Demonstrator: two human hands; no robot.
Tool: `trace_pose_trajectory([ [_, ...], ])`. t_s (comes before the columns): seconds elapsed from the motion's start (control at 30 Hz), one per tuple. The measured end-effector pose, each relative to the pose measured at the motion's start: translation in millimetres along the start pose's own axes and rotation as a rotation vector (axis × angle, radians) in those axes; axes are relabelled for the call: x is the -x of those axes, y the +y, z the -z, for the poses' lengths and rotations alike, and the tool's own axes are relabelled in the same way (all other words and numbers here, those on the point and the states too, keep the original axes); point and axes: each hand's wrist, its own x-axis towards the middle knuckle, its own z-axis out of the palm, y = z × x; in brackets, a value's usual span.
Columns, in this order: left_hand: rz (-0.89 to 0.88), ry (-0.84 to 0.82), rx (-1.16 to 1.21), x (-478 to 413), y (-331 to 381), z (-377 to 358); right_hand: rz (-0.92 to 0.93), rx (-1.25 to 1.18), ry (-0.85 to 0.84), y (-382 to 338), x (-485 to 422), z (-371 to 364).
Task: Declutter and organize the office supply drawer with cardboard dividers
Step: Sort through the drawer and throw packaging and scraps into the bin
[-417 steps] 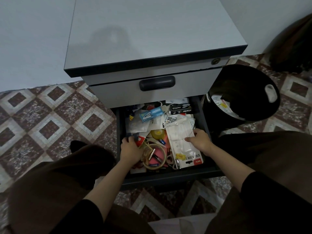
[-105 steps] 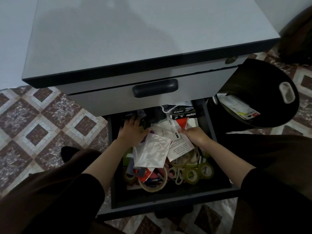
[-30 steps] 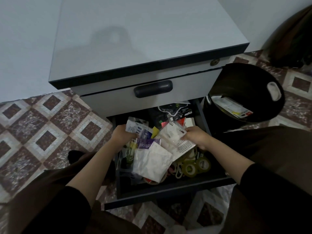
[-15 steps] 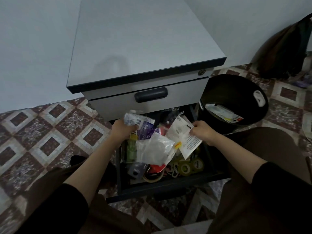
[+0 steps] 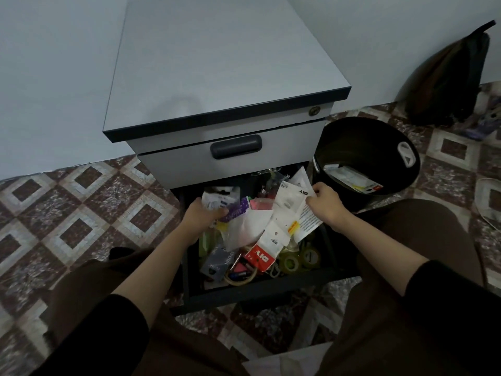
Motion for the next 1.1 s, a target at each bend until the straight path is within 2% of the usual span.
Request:
trace_pose_trajectory([
  [0.13,0.115,-0.044,-0.046,-6.7,-19.4,-6.2,-0.116,0.013,-0.130,10.9,-6.5,-9.9],
  [0.27,0.137,-0.030,-0.085,-19.8,-38.8,-8.4,-0.207,-0.029,-0.159,18.8,-13.1,-27.1],
  [0.6,0.163,-0.045,0.068,-32.5,-41.1,-22.7,-0.353,-0.151,-0.249,34.0,-36.7,-53.8],
  [0.83,0.187,-0.102,0.020,-42.4,-40.2,-27.4,-0.365,-0.238,-0.302,40.8,-43.9,-61.6],
  [1.1,0.141,-0.095,-0.038,-39.3,-35.8,-37.8,-0.380,-0.188,-0.286,40.9,-44.7,-70.6],
])
